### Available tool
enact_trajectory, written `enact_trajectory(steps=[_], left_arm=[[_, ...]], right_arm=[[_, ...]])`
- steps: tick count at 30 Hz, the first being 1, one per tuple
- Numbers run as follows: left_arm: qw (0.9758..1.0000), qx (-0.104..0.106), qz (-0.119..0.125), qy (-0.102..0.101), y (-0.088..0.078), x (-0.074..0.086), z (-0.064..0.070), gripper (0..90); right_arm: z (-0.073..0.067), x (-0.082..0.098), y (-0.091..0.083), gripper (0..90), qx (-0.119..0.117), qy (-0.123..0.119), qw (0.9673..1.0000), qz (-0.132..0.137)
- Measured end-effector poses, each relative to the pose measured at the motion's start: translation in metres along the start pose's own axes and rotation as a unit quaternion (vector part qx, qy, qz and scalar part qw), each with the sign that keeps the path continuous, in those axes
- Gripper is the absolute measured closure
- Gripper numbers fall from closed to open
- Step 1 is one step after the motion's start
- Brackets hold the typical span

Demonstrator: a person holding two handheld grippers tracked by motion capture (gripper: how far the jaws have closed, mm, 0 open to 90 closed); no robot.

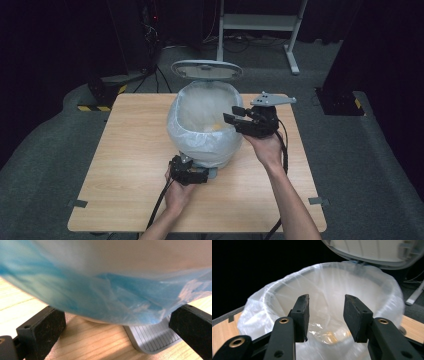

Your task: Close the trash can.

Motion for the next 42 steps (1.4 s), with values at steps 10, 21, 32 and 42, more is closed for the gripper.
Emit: enact_trajectory(steps=[10, 21, 32, 42], left_arm=[[1.0, -0.004, 0.004, 0.0, 0.0, 0.0, 0.001, 1.1], [1.0, -0.005, 0.006, -0.002, 0.0, -0.001, 0.001, 1.1], [1.0, -0.008, 0.006, 0.0, 0.0, 0.0, 0.001, 1.1], [0.9999, -0.008, 0.01, -0.004, 0.0, -0.001, 0.002, 1.1]], right_arm=[[0.021, 0.027, -0.015, 55.4, 0.016, 0.028, 0.9993, 0.017], [0.047, 0.063, -0.019, 52.9, 0.032, 0.067, 0.997, 0.022], [0.071, 0.095, -0.002, 48.0, 0.073, 0.091, 0.9932, -0.002], [0.087, 0.113, 0.015, 42.7, 0.099, 0.106, 0.9891, -0.026]])
Point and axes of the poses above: each handheld gripper's, and its own axes: y roughly forward along the jaws, x roughly out of its underside, z roughly to its right, the point moved 7 cm from there along y, roughly forward along the jaws, and after that the axes turned 14 degrees about -z, right-handed, at the moved point
